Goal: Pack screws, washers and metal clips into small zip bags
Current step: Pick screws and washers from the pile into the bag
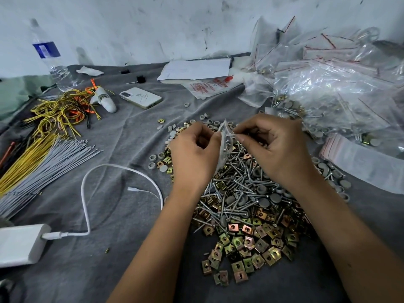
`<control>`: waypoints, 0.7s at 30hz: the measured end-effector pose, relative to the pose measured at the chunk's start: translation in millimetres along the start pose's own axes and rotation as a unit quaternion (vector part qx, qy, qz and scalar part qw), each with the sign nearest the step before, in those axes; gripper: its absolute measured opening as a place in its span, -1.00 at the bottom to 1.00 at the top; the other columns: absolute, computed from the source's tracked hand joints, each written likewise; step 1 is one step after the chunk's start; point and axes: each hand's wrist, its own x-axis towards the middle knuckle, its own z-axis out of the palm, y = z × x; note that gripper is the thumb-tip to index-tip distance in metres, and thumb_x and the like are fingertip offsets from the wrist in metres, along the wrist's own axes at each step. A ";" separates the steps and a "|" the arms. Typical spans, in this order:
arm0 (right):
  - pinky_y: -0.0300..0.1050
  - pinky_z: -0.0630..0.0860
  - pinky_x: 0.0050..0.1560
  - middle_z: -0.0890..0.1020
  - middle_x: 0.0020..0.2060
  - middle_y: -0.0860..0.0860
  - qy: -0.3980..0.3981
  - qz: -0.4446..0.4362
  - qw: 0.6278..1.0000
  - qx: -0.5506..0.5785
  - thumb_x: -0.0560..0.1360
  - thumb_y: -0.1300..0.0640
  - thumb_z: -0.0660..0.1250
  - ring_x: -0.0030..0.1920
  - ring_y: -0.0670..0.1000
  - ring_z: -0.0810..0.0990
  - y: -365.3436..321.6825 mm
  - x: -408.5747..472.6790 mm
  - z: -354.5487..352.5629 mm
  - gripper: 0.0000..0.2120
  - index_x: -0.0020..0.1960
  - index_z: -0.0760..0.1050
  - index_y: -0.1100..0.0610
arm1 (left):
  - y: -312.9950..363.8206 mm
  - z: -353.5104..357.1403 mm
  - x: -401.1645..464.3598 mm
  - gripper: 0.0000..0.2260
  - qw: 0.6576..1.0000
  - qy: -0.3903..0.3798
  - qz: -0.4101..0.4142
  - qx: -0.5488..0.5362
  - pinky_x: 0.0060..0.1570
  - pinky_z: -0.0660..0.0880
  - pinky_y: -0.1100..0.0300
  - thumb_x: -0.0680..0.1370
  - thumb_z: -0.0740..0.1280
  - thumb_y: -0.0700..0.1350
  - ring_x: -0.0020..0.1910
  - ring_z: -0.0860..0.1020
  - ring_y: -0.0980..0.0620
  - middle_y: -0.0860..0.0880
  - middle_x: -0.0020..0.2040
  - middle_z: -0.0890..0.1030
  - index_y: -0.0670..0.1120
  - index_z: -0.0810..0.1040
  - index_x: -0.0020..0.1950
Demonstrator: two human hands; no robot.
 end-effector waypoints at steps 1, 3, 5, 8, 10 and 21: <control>-0.07 0.68 0.00 0.72 -0.06 -0.08 -0.016 -0.018 1.000 0.008 0.51 0.27 0.50 -0.02 -0.10 0.71 -1.7 -0.3 0.7 -0.85 0.07 0.68 0.14 | 1.1 0.4 -0.7 -0.79 1.000 -0.011 0.002 0.008 -0.41 0.32 0.19 0.60 0.42 -0.16 -0.45 0.39 0.12 0.05 -0.44 0.49 -0.13 0.57 -0.24; -0.16 0.65 0.01 0.71 -0.04 -0.13 -0.038 -0.052 0.998 0.018 0.52 0.26 0.50 0.00 -0.12 0.71 -5.2 -0.6 2.2 -0.84 0.08 0.68 0.10 | 2.9 0.3 -1.5 -0.75 0.999 -0.035 -0.011 -0.009 -0.41 0.31 0.17 0.65 0.35 -0.16 -0.45 0.37 0.09 0.02 -0.43 0.46 -0.22 0.55 -0.20; -0.24 0.62 0.02 0.71 -0.03 -0.18 -0.055 -0.057 0.996 0.039 0.53 0.25 0.48 0.00 -0.13 0.71 -7.9 -1.0 3.4 -0.82 0.09 0.66 0.05 | 4.3 -1.3 -0.3 -0.72 0.988 -0.066 -0.070 -0.120 -0.48 0.30 0.19 0.70 0.26 -0.19 -0.52 0.36 0.03 -0.04 -0.44 0.40 -0.29 0.46 -0.18; -0.24 0.62 0.04 0.70 -0.03 -0.17 -0.080 -0.038 0.993 0.076 0.54 0.30 0.45 0.01 -0.11 0.71 -9.1 -2.1 5.1 -0.78 0.10 0.63 0.03 | 10.2 -6.1 0.3 -0.80 0.934 -0.135 -0.162 -0.289 -0.62 0.19 0.31 0.72 0.19 -0.22 -0.60 0.29 0.08 -0.09 -0.43 0.35 -0.23 0.47 -0.09; -0.15 0.65 0.01 0.70 -0.06 -0.13 -0.092 -0.027 0.992 0.080 0.56 0.32 0.42 -0.01 -0.07 0.72 -9.1 -2.7 5.0 -0.78 0.10 0.61 0.03 | 12.9 -7.8 -0.3 -0.79 0.918 -0.163 -0.179 -0.314 -0.64 0.18 0.35 0.71 0.19 -0.23 -0.59 0.27 0.12 -0.07 -0.43 0.34 -0.20 0.45 -0.12; -0.34 0.57 0.01 0.71 -0.06 -0.04 -0.035 -0.076 0.993 -0.081 0.52 0.27 0.48 -0.05 -0.16 0.67 -10.5 -0.1 4.3 -0.84 0.10 0.66 0.18 | 8.3 -12.7 3.3 -0.71 0.993 0.063 0.099 0.007 -0.47 0.24 0.34 0.52 0.40 -0.16 -0.52 0.34 0.17 0.14 -0.52 0.42 0.07 0.43 -0.36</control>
